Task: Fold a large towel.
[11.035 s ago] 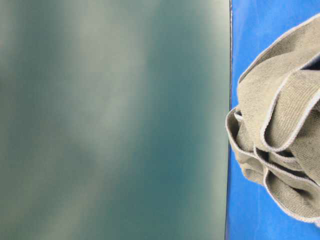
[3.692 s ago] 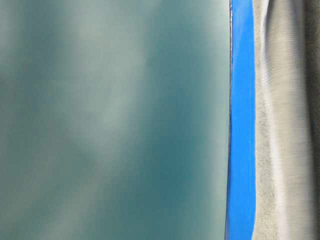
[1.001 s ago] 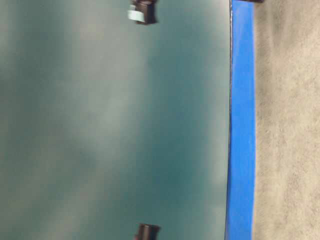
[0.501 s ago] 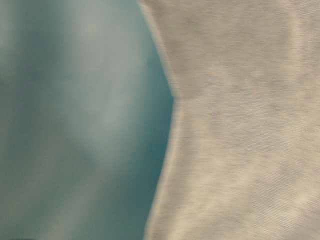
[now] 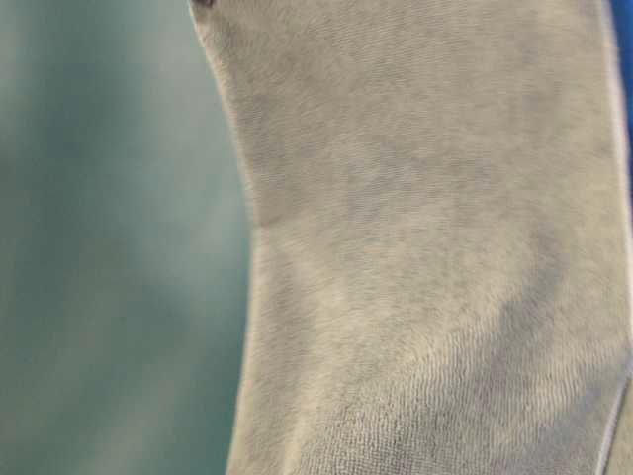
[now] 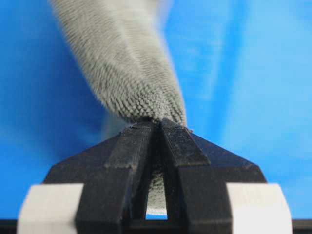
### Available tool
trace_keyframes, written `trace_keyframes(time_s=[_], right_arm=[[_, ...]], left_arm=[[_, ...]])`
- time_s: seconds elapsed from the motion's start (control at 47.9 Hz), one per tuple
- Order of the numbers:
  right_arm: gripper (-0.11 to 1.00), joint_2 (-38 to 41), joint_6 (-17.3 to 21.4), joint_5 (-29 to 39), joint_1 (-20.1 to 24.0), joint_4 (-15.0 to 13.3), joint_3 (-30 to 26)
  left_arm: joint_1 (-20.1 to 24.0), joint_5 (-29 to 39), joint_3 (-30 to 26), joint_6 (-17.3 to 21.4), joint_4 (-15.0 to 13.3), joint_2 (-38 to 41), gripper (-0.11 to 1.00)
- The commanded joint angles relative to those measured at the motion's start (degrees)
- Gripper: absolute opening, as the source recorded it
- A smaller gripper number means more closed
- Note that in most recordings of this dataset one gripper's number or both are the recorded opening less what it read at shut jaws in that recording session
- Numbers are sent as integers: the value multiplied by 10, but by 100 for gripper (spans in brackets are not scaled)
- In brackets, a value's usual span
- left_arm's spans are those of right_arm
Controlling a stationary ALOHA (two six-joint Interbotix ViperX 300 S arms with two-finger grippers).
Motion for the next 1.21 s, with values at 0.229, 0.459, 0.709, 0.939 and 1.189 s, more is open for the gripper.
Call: trace_keyframes(time_s=[0.229, 0.459, 0.709, 0.939, 1.189], right_arm=[[4, 105, -3, -119, -99, -30, -94], [4, 171, -4, -180, -134, -29, -149], [4, 200, -6, -190, -150, -40, -181], [4, 172, -4, -169, -151, -48, -160], [4, 74, -4, -112, -151, -40, -95]], left_arm=[[-147, -80, -35, -151, 0, 47, 3], [-204, -142, -102, -178, 0, 136, 3], [-224, -157, -232, -174, 4, 249, 3], [-220, -156, -355, -148, 7, 340, 3], [-217, -157, -494, -129, 7, 450, 3]])
